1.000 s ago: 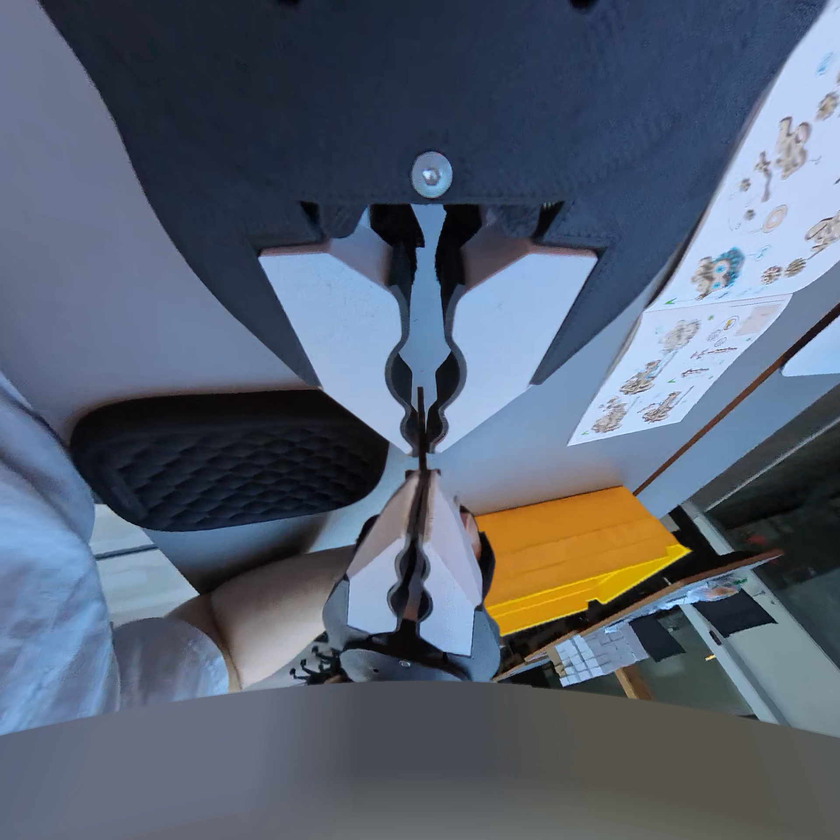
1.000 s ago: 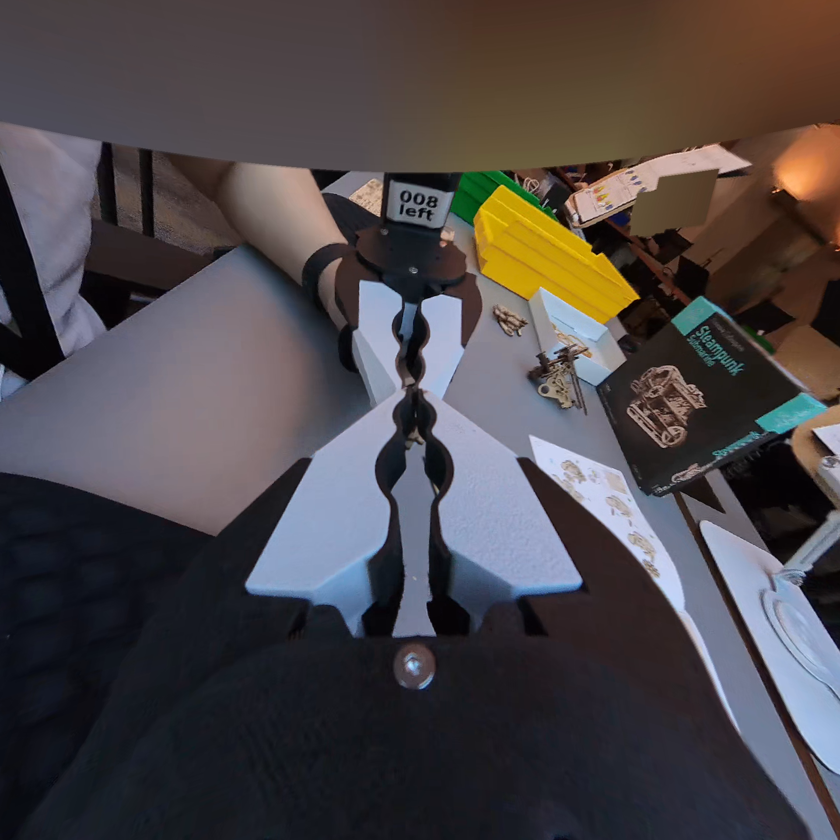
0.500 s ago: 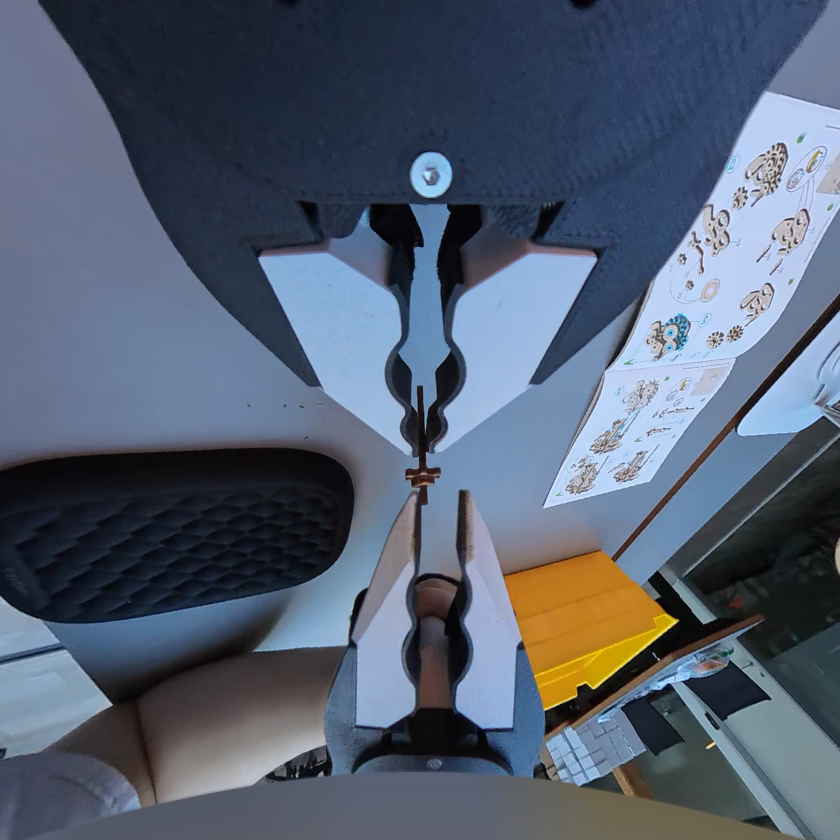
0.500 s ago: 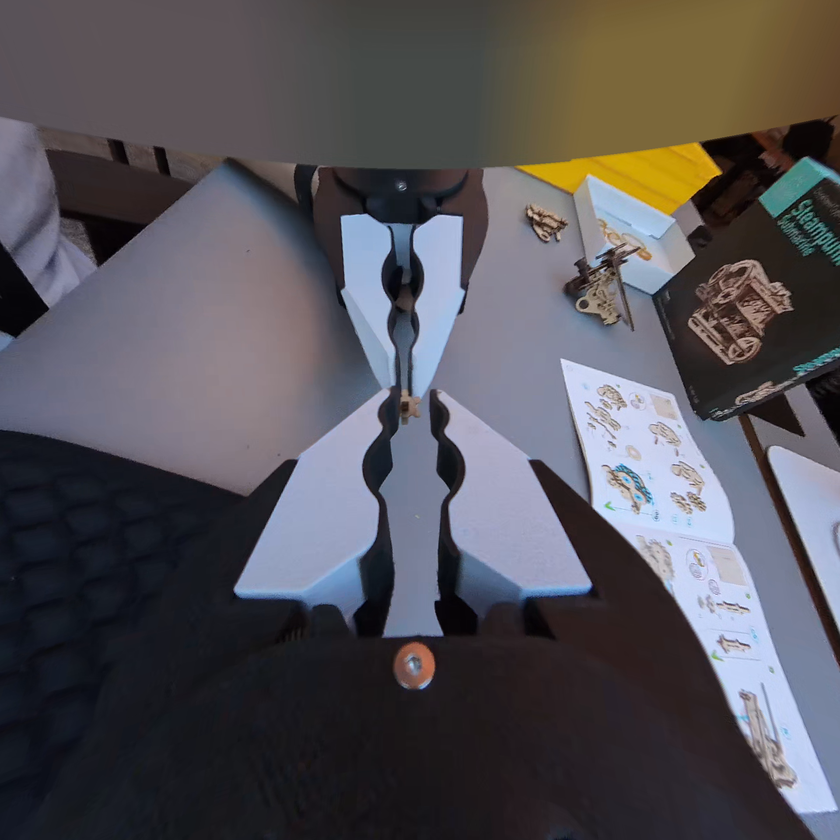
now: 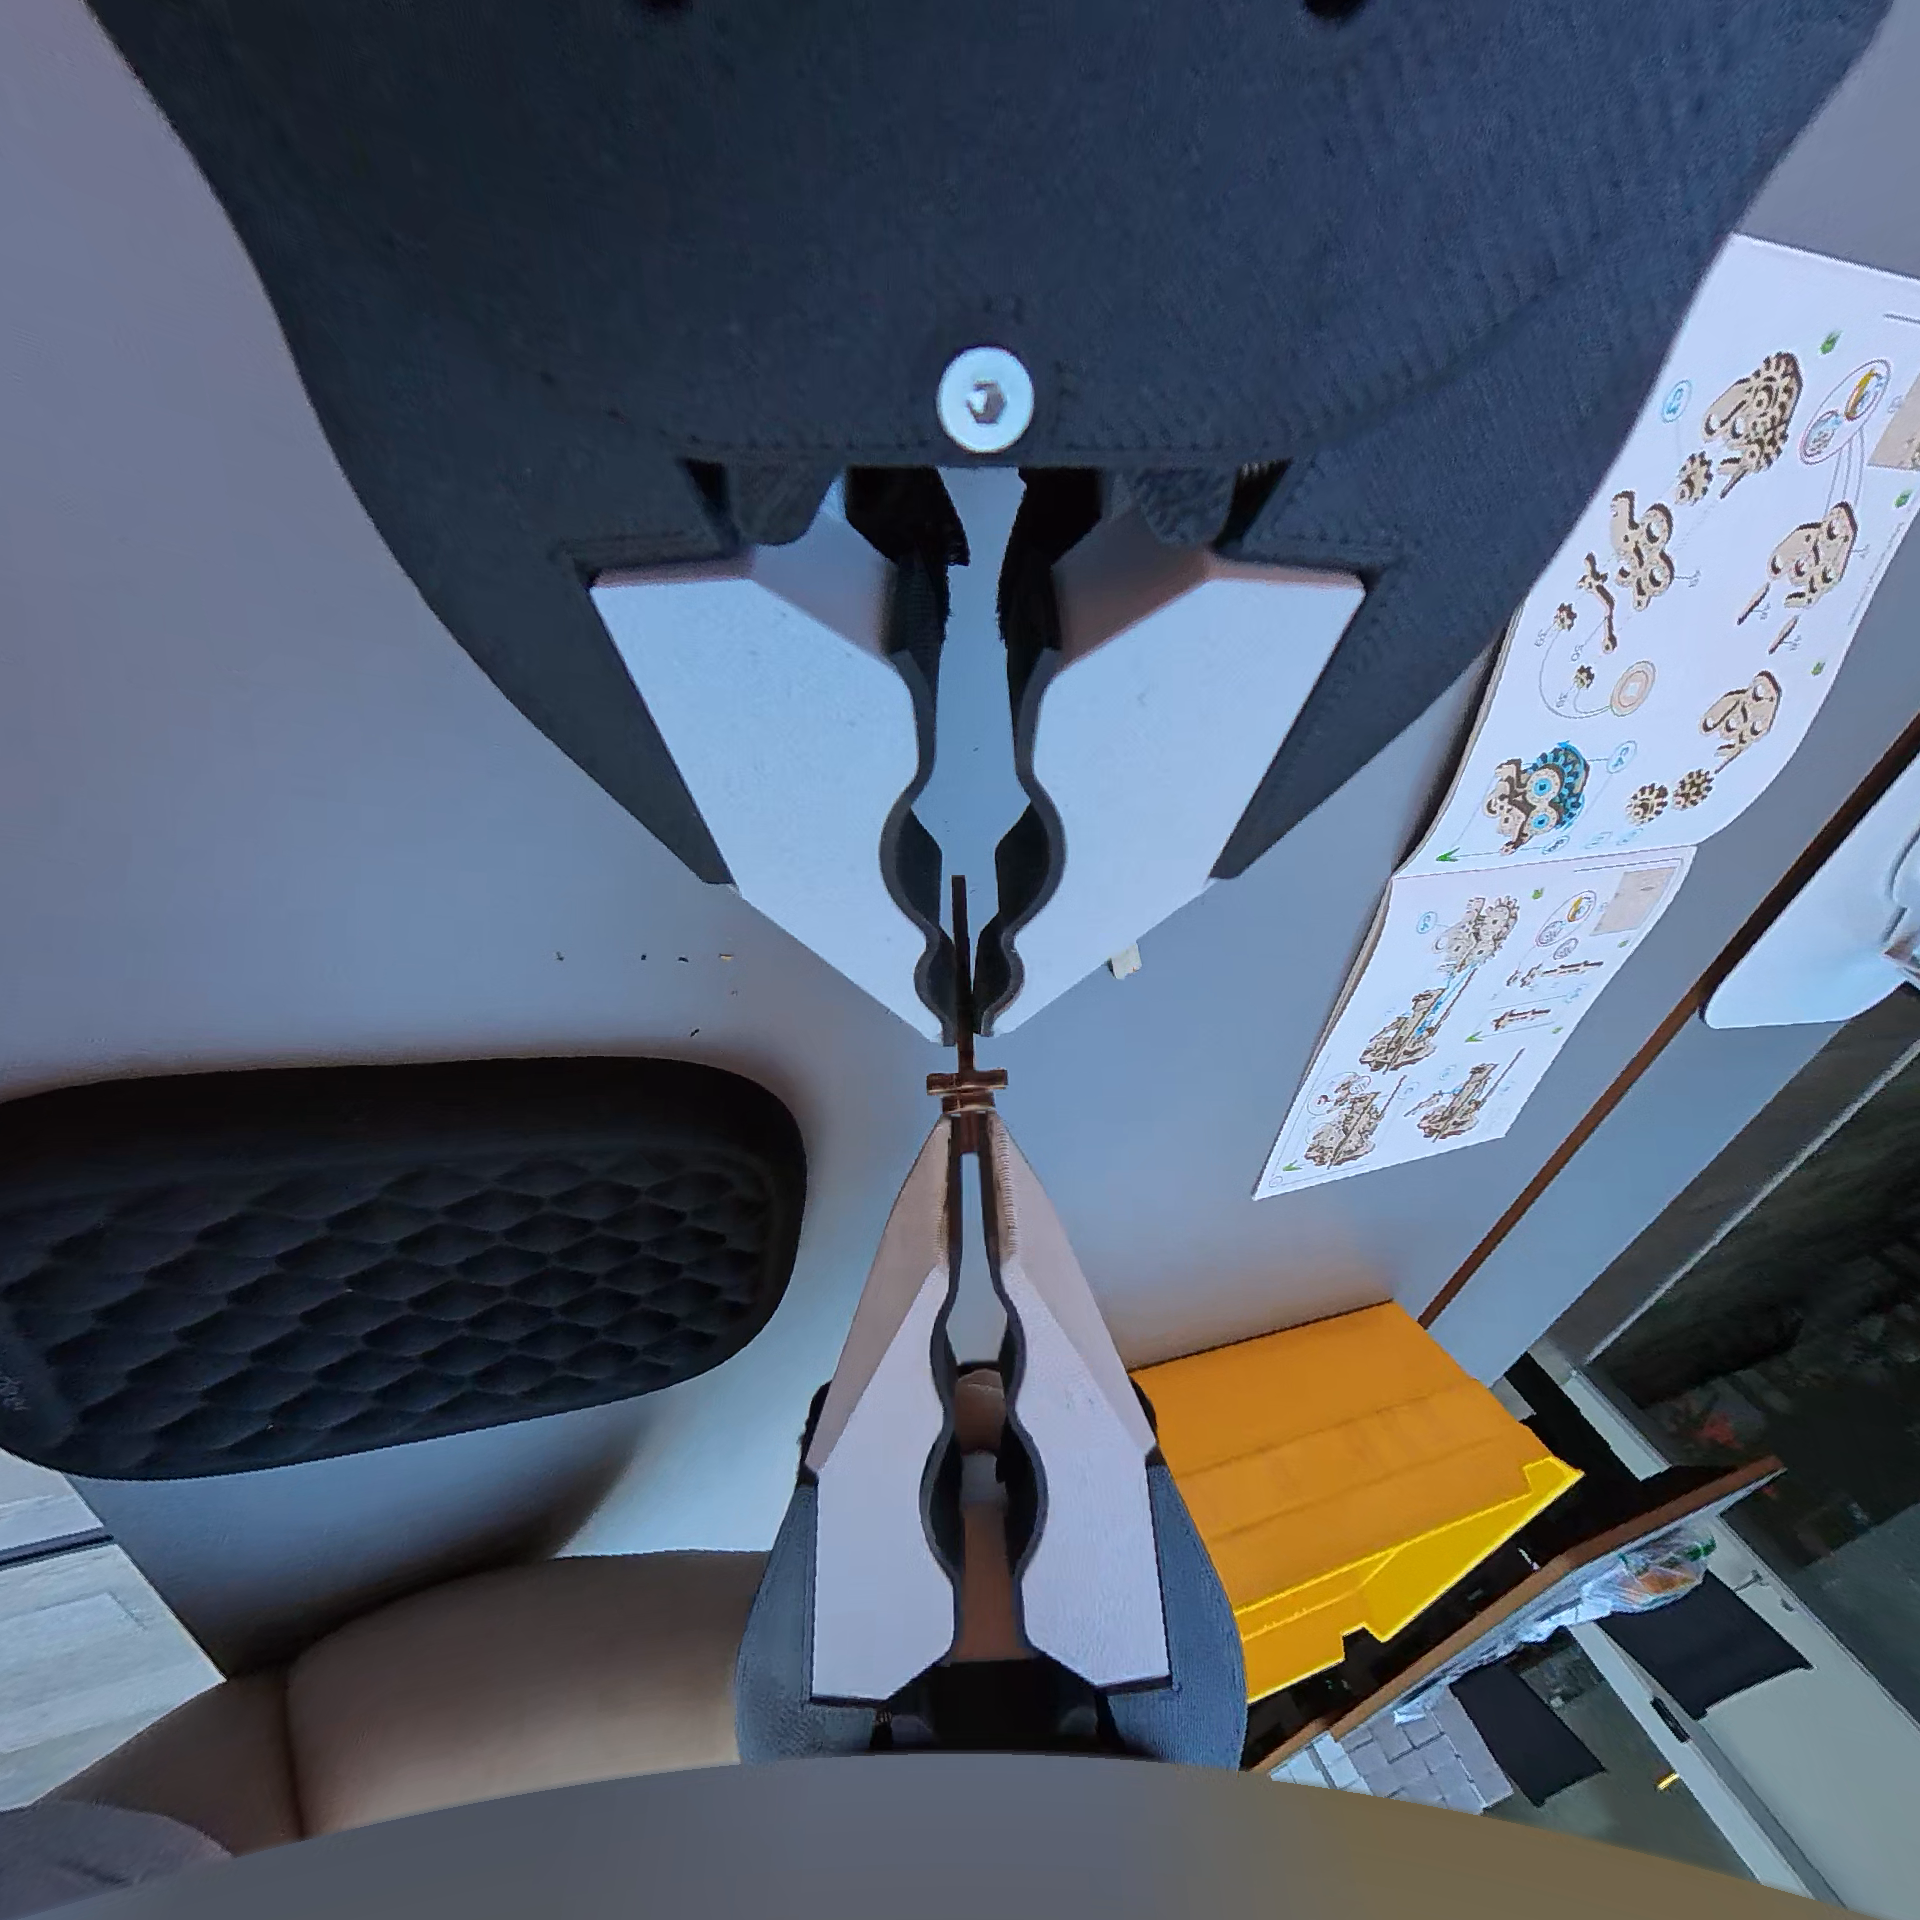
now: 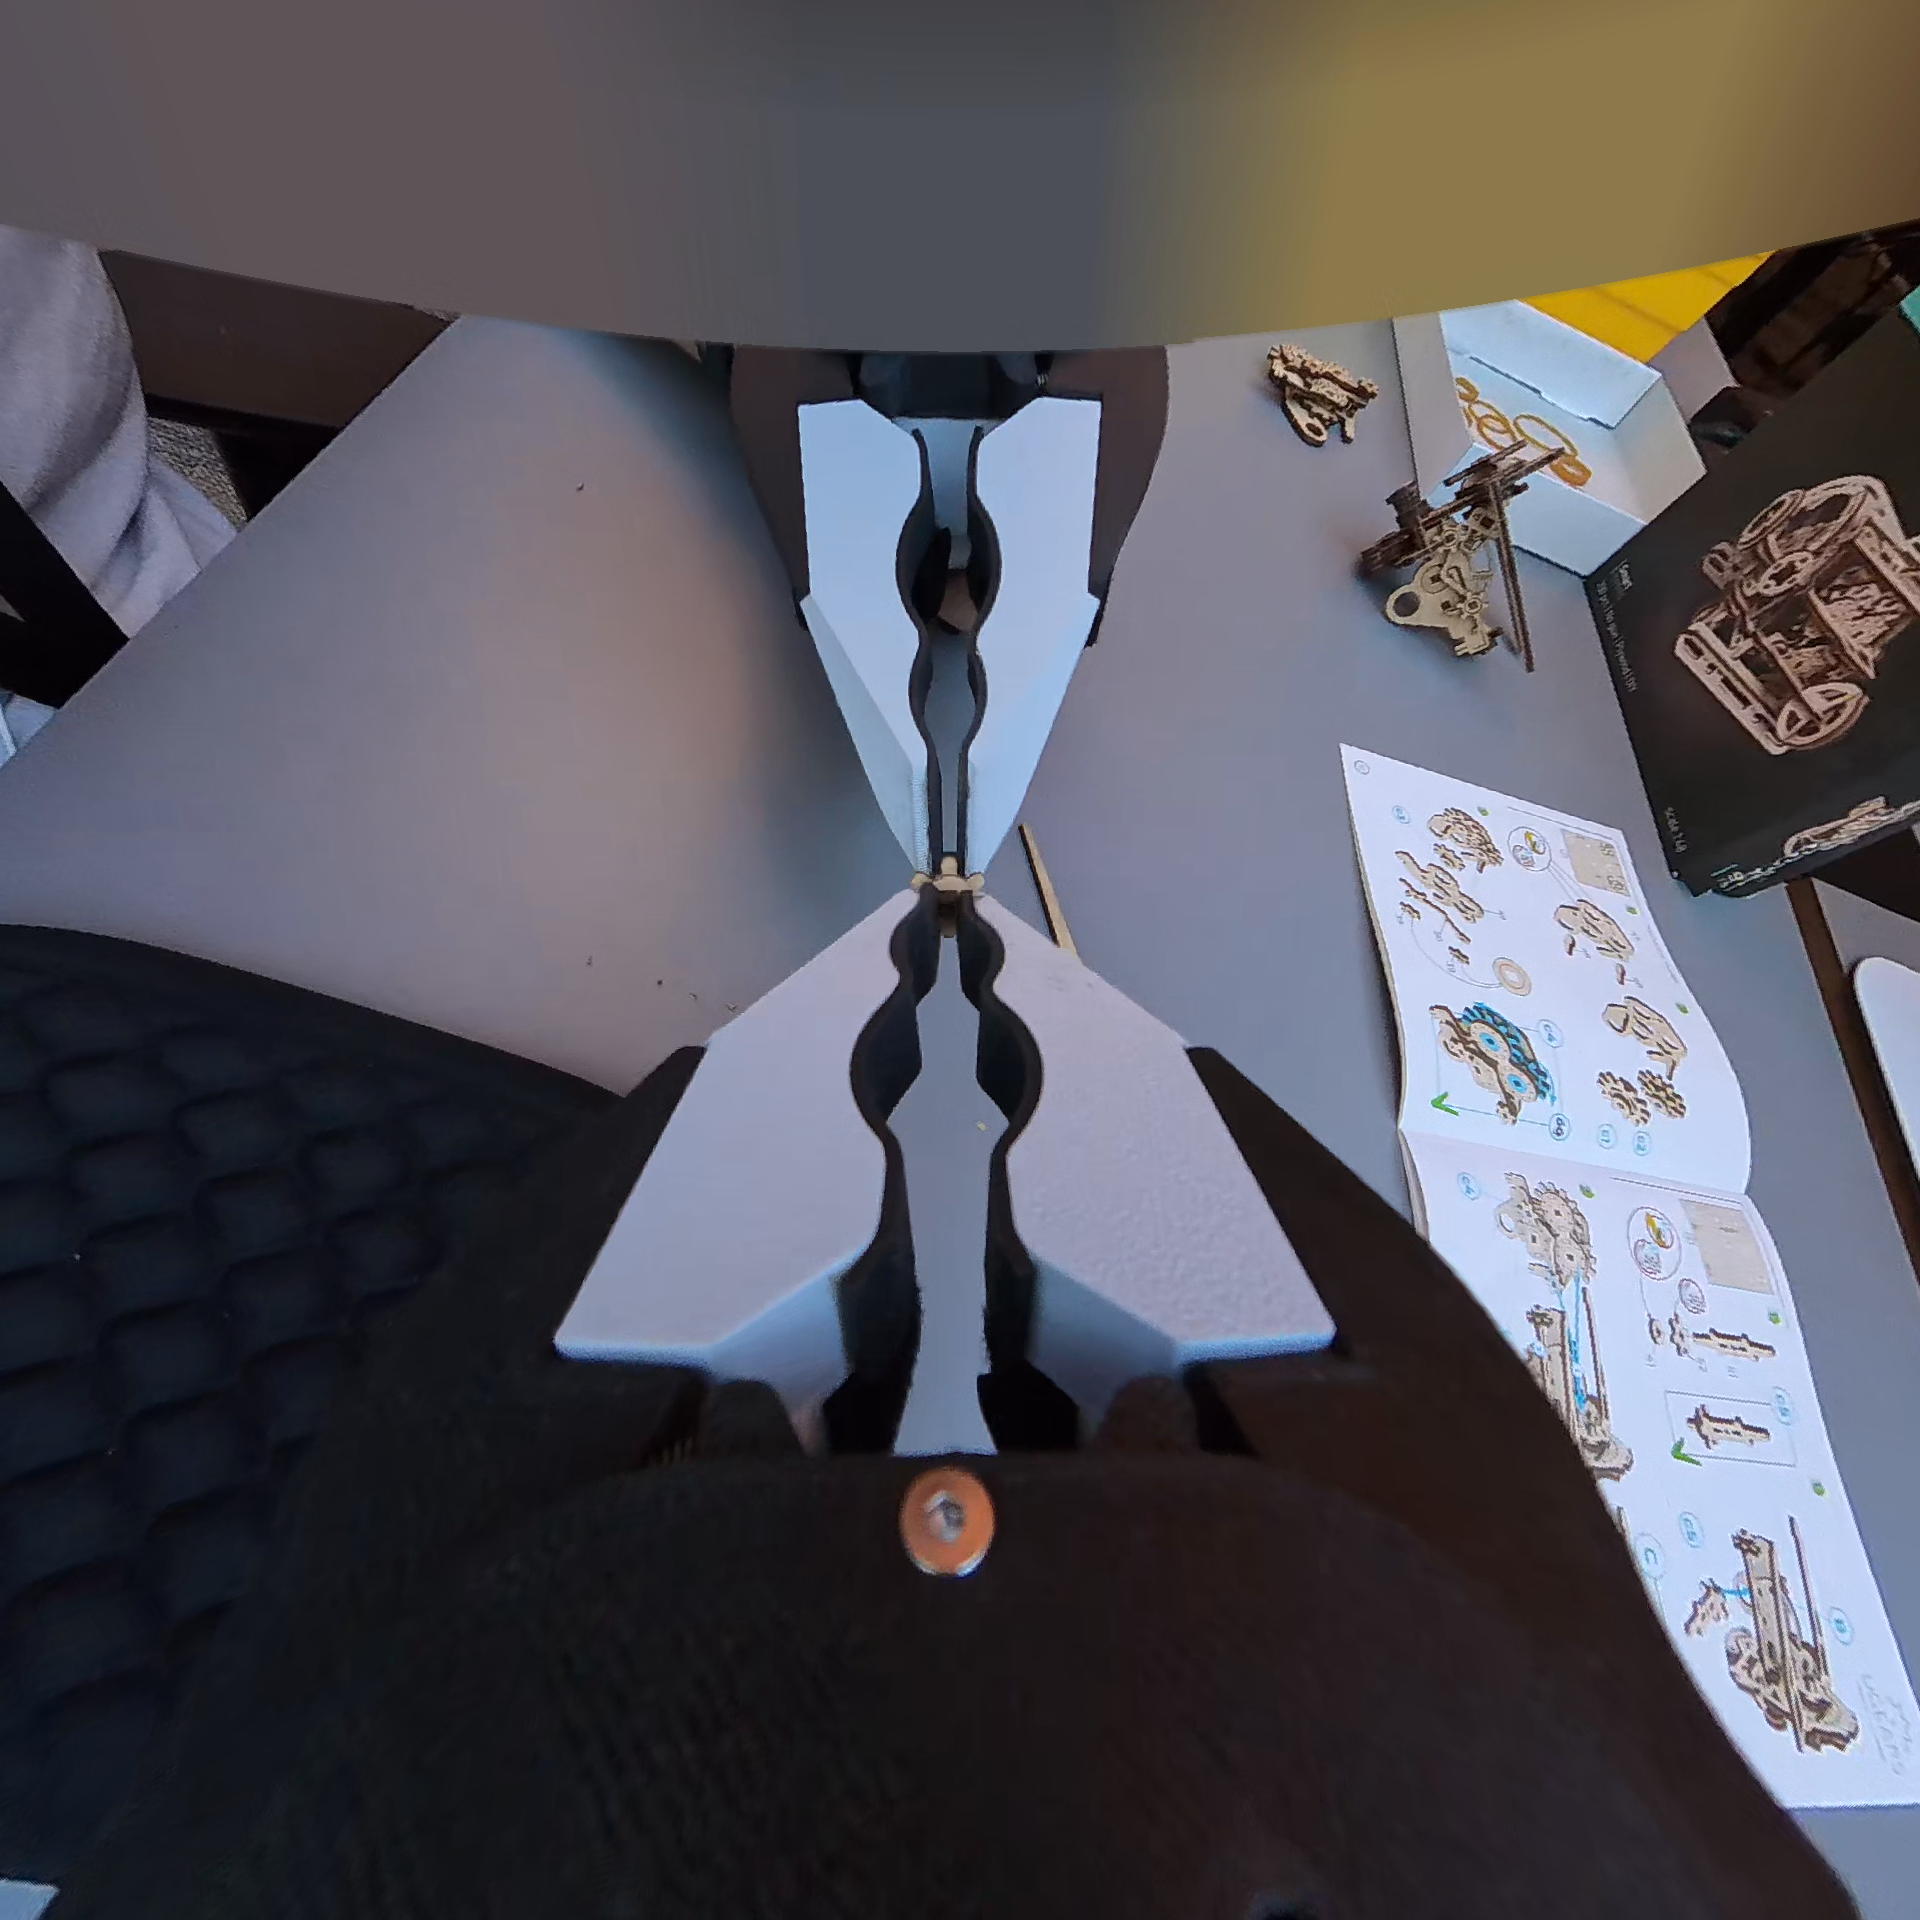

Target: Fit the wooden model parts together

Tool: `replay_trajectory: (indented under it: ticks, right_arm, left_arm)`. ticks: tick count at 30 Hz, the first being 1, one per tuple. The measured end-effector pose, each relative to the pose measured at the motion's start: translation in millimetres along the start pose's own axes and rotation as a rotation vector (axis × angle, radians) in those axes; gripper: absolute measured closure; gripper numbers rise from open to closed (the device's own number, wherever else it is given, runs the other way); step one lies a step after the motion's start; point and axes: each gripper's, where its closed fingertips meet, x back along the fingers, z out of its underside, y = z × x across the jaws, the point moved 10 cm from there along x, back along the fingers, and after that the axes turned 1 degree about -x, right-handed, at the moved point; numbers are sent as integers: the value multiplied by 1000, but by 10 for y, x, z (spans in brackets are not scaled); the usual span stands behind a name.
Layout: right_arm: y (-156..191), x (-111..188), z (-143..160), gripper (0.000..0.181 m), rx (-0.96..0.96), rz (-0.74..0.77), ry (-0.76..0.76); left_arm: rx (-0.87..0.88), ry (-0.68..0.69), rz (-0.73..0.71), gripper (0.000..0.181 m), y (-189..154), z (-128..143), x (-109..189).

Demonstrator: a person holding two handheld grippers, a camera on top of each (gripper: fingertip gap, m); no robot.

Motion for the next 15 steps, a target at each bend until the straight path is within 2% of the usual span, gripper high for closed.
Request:
replay_trajectory:
  ticks: [7, 11, 15]
  right_arm:
    - [16, 15, 44, 181, 46, 4, -19]
    - [-17, 72, 97, 181, 28, 12, -136]
    - [-74, 179, 105, 181, -30, 10, -290]
  left_arm:
    - [-20, 3, -2, 181, -10, -19, 11]
    - [7, -57, -13, 181, 15, -30, 52]
    - [36, -96, -29, 169, 44, -21, 71]
